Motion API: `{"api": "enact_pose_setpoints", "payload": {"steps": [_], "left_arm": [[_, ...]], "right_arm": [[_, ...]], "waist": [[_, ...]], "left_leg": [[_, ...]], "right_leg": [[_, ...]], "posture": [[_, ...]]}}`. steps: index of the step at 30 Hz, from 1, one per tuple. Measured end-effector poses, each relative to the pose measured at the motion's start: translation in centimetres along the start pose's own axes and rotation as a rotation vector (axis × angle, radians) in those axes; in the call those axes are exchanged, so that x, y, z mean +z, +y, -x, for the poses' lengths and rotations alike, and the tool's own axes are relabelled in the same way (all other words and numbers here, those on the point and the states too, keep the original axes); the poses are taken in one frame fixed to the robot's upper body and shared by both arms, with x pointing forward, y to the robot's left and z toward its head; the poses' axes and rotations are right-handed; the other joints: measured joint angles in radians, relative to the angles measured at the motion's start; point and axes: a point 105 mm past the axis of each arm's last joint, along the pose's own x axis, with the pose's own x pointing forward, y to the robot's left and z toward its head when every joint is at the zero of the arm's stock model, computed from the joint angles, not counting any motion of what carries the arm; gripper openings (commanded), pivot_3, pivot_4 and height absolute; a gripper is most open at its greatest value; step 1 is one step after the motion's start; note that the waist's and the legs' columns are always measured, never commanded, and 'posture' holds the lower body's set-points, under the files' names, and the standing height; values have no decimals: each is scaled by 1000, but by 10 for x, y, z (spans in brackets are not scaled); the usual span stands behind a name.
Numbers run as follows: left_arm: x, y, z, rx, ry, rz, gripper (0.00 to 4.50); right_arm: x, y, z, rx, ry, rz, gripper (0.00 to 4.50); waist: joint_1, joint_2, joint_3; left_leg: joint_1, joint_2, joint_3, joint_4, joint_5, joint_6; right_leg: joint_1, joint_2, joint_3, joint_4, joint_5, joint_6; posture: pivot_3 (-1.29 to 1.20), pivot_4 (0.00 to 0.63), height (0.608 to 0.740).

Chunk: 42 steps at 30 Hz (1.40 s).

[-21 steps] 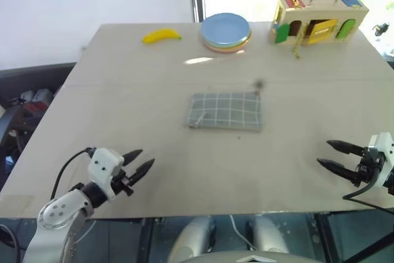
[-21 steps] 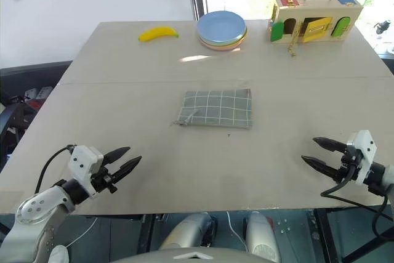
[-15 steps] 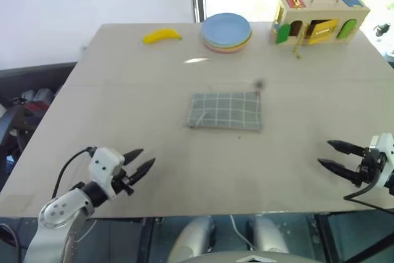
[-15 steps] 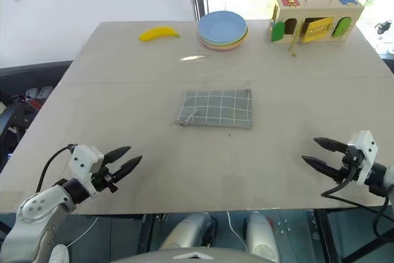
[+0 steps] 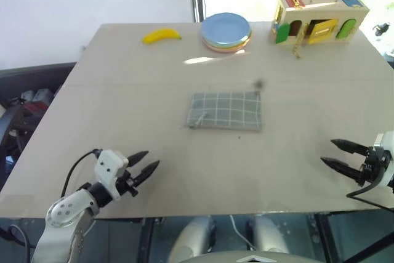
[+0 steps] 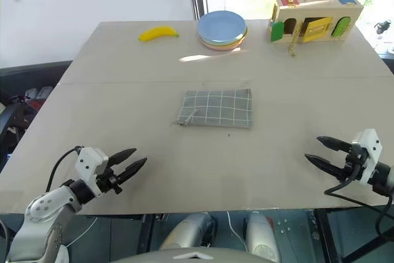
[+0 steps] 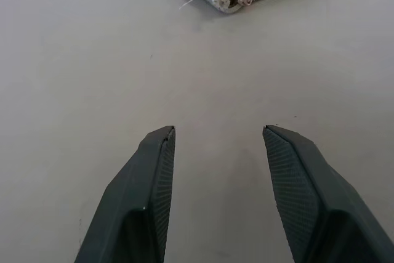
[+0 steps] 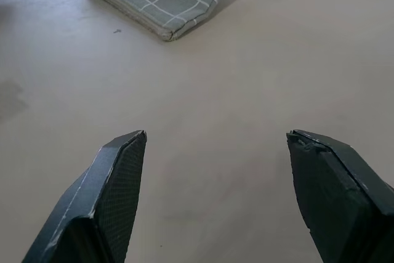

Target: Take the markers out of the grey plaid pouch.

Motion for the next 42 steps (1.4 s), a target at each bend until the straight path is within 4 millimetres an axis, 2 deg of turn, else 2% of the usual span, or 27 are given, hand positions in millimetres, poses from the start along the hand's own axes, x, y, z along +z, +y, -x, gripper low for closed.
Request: {"api": "enact_pose_setpoints", "payload": {"steps": [12,17,24,27,29,32,35,36,38,42], "left_arm": [[1,11,-6,9,-16,-10,2298],[3,14,-15,-39,-10,-43,2298],[24,46,-39,-121,-64,-83,2298],[25,49,-49,-167,-38,-137,2298],[28,58,-61,-200,19,-390,2298],[38,72,-72,-163,6,-529,2298],[64,82,-88,-124,-60,-734,2298],[67,81,-90,-132,-61,-797,2298],[69,72,-97,-197,-65,-1069,2298],[65,50,-109,-293,-129,-1235,2298]], "right_arm": [[0,0,0,18,17,-28,3712],[8,7,-4,66,-23,-68,3712],[18,8,-12,77,-77,-77,3712],[15,9,-12,70,-87,-86,3712],[12,11,-13,65,-95,-99,3712],[10,11,-11,50,-100,-108,3712],[10,12,-11,40,-111,-103,3712],[10,12,-11,38,-113,-102,3712],[8,12,-9,20,-115,-106,3712],[8,11,-9,10,-117,-103,3712]], "waist": [[0,0,0],[0,0,0],[0,0,0],[-1,-1,0],[-1,-1,0],[0,-2,1],[0,-3,2],[-1,-4,2],[-3,-4,2],[-2,-4,2]], "left_leg": [[0,0,0,0,0,-1],[0,0,0,0,0,-1],[-1,0,-1,1,1,-2],[-1,0,-1,1,1,-2],[-1,0,-2,0,1,-2],[-2,-1,-2,1,1,-2],[-2,-1,-2,1,1,-2],[-2,-1,-2,1,1,-2],[-2,-1,-1,0,1,-2],[-4,-1,0,0,1,-2]], "right_leg": [[0,0,0,0,0,0],[0,0,0,0,0,0],[0,0,-2,0,0,0],[0,0,-2,0,0,0],[0,0,-2,0,0,0],[-1,0,-2,0,0,0],[-1,0,-2,0,0,0],[-1,0,-2,0,0,0],[-1,0,0,-1,0,0],[-3,0,0,0,0,0]], "posture": [[0,150,740],[0,150,740],[0,150,740],[0,150,740],[0,150,740],[0,150,740],[0,150,740],[0,150,740],[0,150,740],[0,150,740]]}}
